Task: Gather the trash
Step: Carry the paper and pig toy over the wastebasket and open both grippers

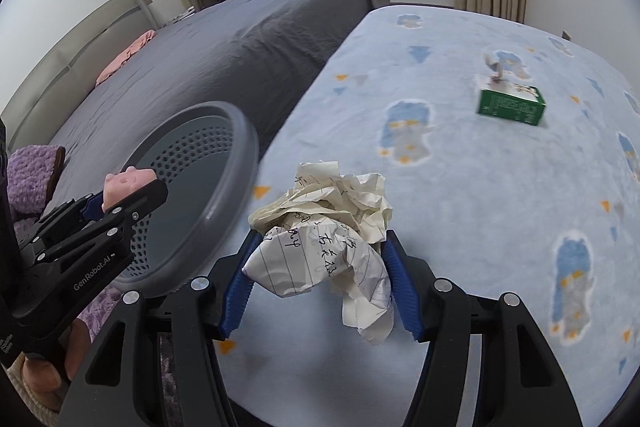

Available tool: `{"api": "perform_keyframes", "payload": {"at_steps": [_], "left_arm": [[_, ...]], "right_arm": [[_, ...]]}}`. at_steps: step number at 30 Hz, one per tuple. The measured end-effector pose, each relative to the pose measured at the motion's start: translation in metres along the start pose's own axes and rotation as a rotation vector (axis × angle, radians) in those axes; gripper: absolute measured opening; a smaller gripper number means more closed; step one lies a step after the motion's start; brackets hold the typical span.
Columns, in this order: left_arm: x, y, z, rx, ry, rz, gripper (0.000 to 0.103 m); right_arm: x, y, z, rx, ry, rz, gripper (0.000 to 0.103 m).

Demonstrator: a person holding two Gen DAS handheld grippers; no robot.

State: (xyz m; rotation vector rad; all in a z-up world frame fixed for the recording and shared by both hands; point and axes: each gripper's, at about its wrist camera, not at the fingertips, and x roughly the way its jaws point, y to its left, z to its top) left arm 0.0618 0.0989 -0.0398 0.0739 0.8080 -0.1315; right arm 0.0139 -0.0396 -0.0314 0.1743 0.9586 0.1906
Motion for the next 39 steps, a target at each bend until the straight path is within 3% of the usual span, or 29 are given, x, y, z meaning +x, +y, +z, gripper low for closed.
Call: {"api": "perform_keyframes", "payload": {"at_steps": [13,23,24,26,28,39], "left_arm": [[0.005,0.083,-0.004,-0.109,0.015,0.079,0.038],[0.011,0.109,0.002,-0.149,0.012,0.116,0.039],[0.011,0.111,0.002,-0.153,0.012,0.118,0.04],[0.01,0.115,0.002,-0.162,0.011,0.127,0.055],[0.008,0.117,0.001,-0.168,0.005,0.136,0.063],[0.001,0.124,-0.007,-0.194,0.014,0.143,0.071]], "right_arm": [[0.027,0.077,0.034,-0.123,0.007,0.076,0.059],[0.053,0.127,0.054,-0.205,0.026,0.131,0.059],[0.054,0.129,0.055,-0.209,0.028,0.133,0.059],[0.057,0.133,0.055,-0.219,0.032,0.135,0.063],[0.058,0.134,0.055,-0.227,0.034,0.134,0.065],[0.057,0.128,0.051,-0.209,0.033,0.107,0.069]]}}
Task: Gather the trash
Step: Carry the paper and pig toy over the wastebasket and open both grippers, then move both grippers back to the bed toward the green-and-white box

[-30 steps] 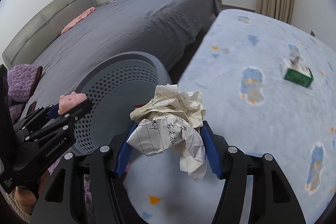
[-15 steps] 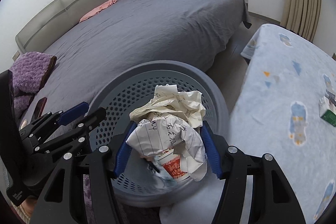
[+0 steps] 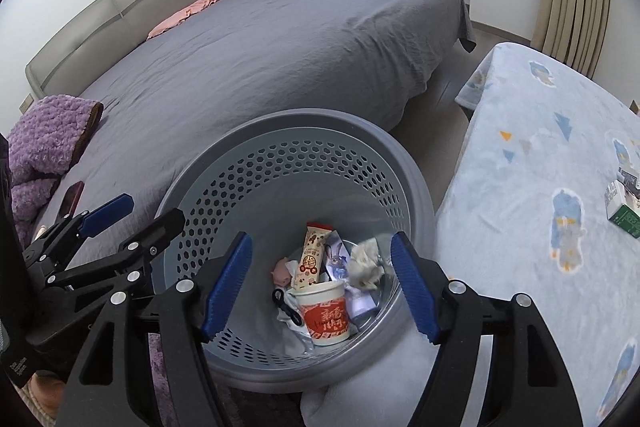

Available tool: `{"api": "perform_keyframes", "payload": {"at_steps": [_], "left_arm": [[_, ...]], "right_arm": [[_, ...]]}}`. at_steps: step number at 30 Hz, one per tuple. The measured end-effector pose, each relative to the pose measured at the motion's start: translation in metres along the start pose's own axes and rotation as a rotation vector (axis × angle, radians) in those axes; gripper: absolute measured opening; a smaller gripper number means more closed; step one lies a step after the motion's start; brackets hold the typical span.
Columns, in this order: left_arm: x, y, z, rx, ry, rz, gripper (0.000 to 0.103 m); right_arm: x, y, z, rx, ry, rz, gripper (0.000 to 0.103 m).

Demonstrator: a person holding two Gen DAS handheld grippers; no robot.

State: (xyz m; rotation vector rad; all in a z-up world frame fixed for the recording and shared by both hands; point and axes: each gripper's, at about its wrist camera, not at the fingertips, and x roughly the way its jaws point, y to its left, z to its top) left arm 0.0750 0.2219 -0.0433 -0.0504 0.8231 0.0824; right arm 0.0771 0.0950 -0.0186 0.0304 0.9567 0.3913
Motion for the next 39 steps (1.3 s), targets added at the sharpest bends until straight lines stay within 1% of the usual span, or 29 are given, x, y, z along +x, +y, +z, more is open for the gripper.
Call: {"api": "perform_keyframes", "payload": {"at_steps": [2,12,20,27,35,39], "left_arm": [[0.0,0.0,-0.001,0.0,0.005,0.001,0.071],[-0.008,0.0,-0.009,-0.01,0.014,0.005,0.073],[-0.019,-0.008,-0.01,-0.003,0.0,-0.002,0.076],[-0.028,-0.024,-0.008,0.015,-0.008,-0.025,0.076],[-0.037,-0.052,-0.005,0.054,-0.018,-0.058,0.079],[-0.041,-0.069,-0.004,0.083,-0.023,-0.072,0.084]], "right_arm": [[0.0,0.001,-0.002,-0.001,0.0,-0.012,0.069],[-0.008,-0.001,-0.008,0.014,-0.007,-0.005,0.069],[-0.02,-0.006,-0.015,0.024,-0.024,-0.006,0.069],[-0.039,-0.021,-0.02,0.046,-0.052,-0.024,0.069],[-0.061,-0.051,-0.028,0.09,-0.081,-0.052,0.069],[-0.072,-0.069,-0.032,0.114,-0.098,-0.062,0.069]]}}
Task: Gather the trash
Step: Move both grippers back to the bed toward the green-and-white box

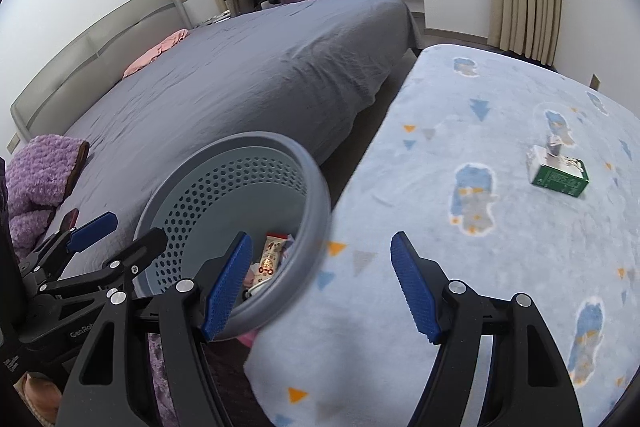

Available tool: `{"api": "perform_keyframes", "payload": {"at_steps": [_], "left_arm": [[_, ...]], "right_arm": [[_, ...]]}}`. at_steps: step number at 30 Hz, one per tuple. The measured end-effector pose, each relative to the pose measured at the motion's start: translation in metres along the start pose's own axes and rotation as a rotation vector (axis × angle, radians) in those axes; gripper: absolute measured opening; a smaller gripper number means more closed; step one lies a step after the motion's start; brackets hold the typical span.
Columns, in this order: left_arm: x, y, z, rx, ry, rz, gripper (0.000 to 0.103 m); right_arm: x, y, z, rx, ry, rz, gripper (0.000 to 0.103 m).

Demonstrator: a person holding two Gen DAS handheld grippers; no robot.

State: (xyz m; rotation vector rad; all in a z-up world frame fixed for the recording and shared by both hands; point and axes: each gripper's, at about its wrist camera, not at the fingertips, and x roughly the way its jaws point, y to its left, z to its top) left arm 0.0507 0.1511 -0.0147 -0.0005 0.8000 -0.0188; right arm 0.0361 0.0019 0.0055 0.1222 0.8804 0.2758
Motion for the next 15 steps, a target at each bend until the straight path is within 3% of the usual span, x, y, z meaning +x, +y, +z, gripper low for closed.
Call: {"api": "perform_keyframes", "payload": {"at_steps": [15], "left_arm": [[-0.006,-0.078,0.014,0.089,-0.035,-0.036,0.093]], "right_arm": [[-0.034,-0.084,-0.008,0.071,-0.07,-0.062,0.071]]}}
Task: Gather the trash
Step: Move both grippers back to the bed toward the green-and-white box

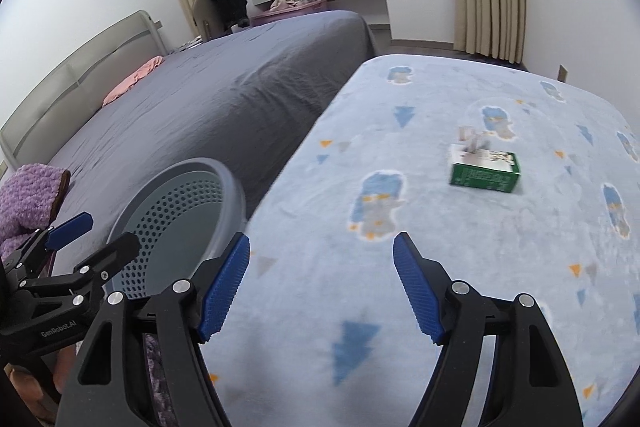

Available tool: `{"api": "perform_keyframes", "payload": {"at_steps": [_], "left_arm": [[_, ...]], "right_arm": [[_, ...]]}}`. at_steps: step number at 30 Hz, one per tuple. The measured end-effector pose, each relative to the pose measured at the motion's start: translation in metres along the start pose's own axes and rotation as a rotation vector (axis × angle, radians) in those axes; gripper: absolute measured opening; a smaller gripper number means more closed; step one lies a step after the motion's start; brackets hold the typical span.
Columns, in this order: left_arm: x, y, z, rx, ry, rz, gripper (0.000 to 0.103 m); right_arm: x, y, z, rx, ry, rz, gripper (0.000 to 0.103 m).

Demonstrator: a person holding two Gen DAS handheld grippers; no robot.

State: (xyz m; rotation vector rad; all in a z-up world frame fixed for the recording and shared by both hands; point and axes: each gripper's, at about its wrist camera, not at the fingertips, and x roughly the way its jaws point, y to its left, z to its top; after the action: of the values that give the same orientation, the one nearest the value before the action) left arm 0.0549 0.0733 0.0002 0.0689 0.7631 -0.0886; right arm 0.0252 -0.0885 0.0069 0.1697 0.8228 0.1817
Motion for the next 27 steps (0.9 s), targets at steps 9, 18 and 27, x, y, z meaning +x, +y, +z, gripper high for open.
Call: {"api": "perform_keyframes", "payload": {"at_steps": [9,18,27], "left_arm": [[0.016,-0.054,0.012,0.049,0.009,-0.033,0.093],[0.048,-0.108,0.029,0.088,0.034,-0.078,0.093],[0.089,-0.167,0.055,0.135,0.09,-0.151,0.093]], "right_arm": [[-0.014,-0.075,-0.001,0.054,-0.007,-0.08,0.071],[-0.01,-0.146,0.009,0.135,0.008,-0.11,0.071],[-0.01,-0.2,0.014,0.206,0.008,-0.126,0.071]]}}
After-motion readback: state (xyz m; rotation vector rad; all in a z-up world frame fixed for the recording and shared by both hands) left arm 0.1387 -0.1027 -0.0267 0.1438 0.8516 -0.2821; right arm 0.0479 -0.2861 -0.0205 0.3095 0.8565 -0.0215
